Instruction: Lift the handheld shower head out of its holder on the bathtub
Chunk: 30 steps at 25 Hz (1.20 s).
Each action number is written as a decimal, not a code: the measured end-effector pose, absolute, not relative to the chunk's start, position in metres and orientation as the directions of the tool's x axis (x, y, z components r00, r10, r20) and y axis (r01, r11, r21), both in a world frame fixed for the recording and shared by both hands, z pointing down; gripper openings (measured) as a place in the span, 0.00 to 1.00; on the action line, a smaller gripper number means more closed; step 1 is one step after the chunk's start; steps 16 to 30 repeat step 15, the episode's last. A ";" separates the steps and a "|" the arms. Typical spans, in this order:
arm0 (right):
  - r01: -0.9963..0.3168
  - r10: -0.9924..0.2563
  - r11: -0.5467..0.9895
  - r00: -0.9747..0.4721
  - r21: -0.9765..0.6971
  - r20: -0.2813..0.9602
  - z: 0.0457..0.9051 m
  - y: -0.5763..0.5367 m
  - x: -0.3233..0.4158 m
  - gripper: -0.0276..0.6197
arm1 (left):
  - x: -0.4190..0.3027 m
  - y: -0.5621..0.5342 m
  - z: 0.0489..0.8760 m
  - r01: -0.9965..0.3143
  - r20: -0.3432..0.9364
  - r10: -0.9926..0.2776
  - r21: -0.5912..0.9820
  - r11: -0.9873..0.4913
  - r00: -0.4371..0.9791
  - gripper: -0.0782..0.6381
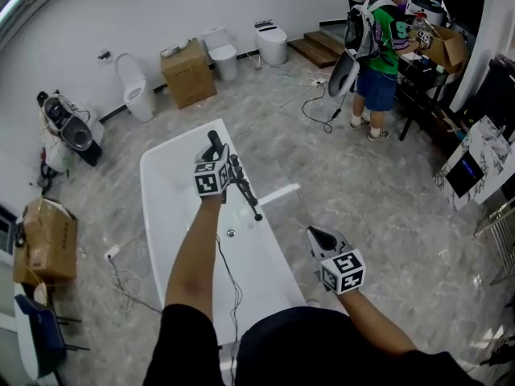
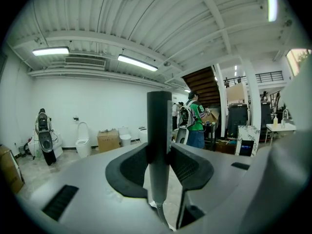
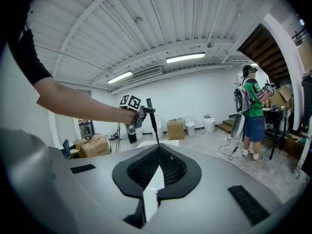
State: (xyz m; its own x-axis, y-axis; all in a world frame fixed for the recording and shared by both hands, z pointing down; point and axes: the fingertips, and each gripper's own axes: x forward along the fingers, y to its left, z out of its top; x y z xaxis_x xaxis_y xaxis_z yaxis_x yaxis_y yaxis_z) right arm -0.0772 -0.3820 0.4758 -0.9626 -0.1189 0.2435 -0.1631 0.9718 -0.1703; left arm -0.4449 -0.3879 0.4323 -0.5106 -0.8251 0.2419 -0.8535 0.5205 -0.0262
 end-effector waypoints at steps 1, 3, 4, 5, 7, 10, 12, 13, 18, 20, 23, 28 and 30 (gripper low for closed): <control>-0.160 -0.116 0.972 -0.964 -0.172 0.241 0.476 -0.383 -0.078 0.04 | -0.445 -0.388 0.433 -0.851 0.242 -0.823 -0.021 0.525 -0.514 0.28; -0.153 -0.109 0.972 -0.965 -0.179 0.237 0.476 -0.384 -0.077 0.04 | -0.445 -0.387 0.433 -0.842 0.241 -0.818 0.002 0.539 -0.523 0.28; -0.150 -0.105 0.972 -0.966 -0.181 0.237 0.476 -0.384 -0.077 0.04 | -0.445 -0.387 0.433 -0.838 0.238 -0.816 0.018 0.546 -0.527 0.28; -0.146 -0.100 0.972 -0.966 -0.182 0.237 0.476 -0.383 -0.076 0.04 | -0.446 -0.385 0.434 -0.833 0.237 -0.814 0.034 0.553 -0.531 0.28; -0.138 -0.093 0.974 -0.967 -0.182 0.237 0.476 -0.379 -0.076 0.04 | -0.448 -0.380 0.435 -0.823 0.236 -0.809 0.056 0.565 -0.539 0.28; -0.134 -0.090 0.974 -0.968 -0.181 0.234 0.477 -0.380 -0.077 0.04 | -0.450 -0.378 0.436 -0.818 0.235 -0.808 0.078 0.570 -0.540 0.28; -0.139 -0.094 0.973 -0.968 -0.183 0.233 0.479 -0.385 -0.075 0.04 | -0.447 -0.384 0.437 -0.826 0.239 -0.812 0.063 0.561 -0.533 0.28; -0.142 -0.097 0.973 -0.968 -0.184 0.234 0.480 -0.388 -0.075 0.04 | -0.446 -0.387 0.437 -0.830 0.242 -0.813 0.050 0.555 -0.529 0.28; -0.146 -0.100 0.972 -0.967 -0.186 0.234 0.482 -0.392 -0.074 0.04 | -0.444 -0.392 0.437 -0.839 0.247 -0.816 0.023 0.544 -0.522 0.28; -0.146 -0.100 0.972 -0.967 -0.186 0.234 0.482 -0.392 -0.074 0.04 | -0.444 -0.392 0.437 -0.839 0.247 -0.816 0.023 0.544 -0.522 0.28; -0.146 -0.100 0.972 -0.967 -0.186 0.234 0.482 -0.392 -0.074 0.04 | -0.444 -0.392 0.437 -0.839 0.247 -0.816 0.023 0.544 -0.522 0.28; -0.146 -0.100 0.972 -0.967 -0.186 0.234 0.482 -0.392 -0.074 0.04 | -0.444 -0.392 0.437 -0.839 0.247 -0.816 0.023 0.544 -0.522 0.28; -0.146 -0.100 0.972 -0.967 -0.186 0.234 0.482 -0.392 -0.074 0.04 | -0.444 -0.392 0.437 -0.839 0.247 -0.816 0.023 0.544 -0.522 0.28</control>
